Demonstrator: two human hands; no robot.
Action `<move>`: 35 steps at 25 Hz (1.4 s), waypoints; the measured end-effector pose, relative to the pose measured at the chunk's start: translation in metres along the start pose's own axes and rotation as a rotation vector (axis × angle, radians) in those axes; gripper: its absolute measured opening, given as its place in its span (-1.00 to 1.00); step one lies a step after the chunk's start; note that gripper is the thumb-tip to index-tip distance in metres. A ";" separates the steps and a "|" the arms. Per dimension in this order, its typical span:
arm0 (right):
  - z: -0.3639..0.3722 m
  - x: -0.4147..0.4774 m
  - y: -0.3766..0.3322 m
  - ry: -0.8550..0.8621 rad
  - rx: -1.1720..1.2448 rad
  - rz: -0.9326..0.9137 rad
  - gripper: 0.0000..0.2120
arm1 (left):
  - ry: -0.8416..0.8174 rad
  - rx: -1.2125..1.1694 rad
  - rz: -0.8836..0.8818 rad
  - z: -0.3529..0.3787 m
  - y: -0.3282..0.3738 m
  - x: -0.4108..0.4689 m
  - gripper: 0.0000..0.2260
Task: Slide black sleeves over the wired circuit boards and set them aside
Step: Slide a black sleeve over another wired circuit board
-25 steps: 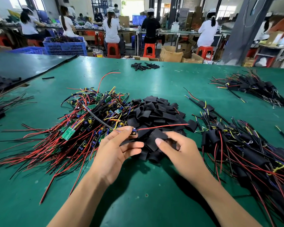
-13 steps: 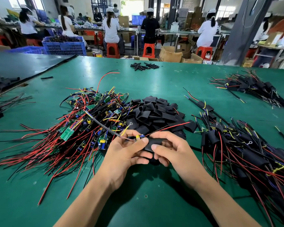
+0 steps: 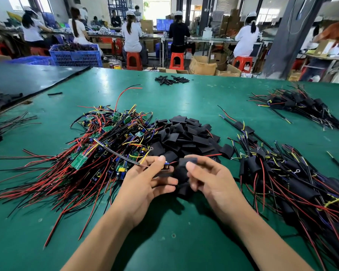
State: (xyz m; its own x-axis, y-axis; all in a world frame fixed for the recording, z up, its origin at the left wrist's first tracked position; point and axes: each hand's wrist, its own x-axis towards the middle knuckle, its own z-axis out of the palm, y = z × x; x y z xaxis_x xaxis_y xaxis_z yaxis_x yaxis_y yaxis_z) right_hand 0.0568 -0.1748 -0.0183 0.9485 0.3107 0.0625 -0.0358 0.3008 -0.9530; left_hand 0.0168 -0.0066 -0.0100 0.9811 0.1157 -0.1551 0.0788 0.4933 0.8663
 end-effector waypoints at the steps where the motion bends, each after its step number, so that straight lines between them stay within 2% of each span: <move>1: -0.002 0.002 -0.002 0.072 0.074 0.012 -0.79 | 0.002 -0.006 0.013 -0.002 0.001 0.000 -0.88; 4: -0.014 0.010 -0.008 0.301 0.260 0.006 -0.92 | -0.029 -0.017 0.096 -0.006 0.001 0.000 -0.95; 7: -0.027 0.013 -0.014 0.402 0.320 0.000 -0.93 | -0.022 0.020 0.194 -0.007 -0.003 0.002 -0.90; 14: -0.036 0.016 -0.019 0.373 0.372 -0.050 -0.90 | 0.057 0.023 0.313 -0.011 0.000 0.004 -0.90; 27: -0.024 0.013 -0.014 0.245 0.304 -0.097 -0.88 | 0.070 0.070 0.335 -0.015 0.002 0.004 -0.86; 35: -0.021 0.010 -0.019 0.225 0.327 -0.077 -0.91 | 0.127 0.047 0.307 -0.016 0.005 0.006 -0.96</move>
State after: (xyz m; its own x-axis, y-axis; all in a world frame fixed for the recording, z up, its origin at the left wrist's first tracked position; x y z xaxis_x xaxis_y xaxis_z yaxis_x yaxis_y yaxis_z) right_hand 0.0731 -0.1965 -0.0053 0.9963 0.0815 0.0291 -0.0255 0.5978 -0.8012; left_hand 0.0200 0.0107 -0.0142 0.9308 0.3604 0.0616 -0.2064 0.3787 0.9022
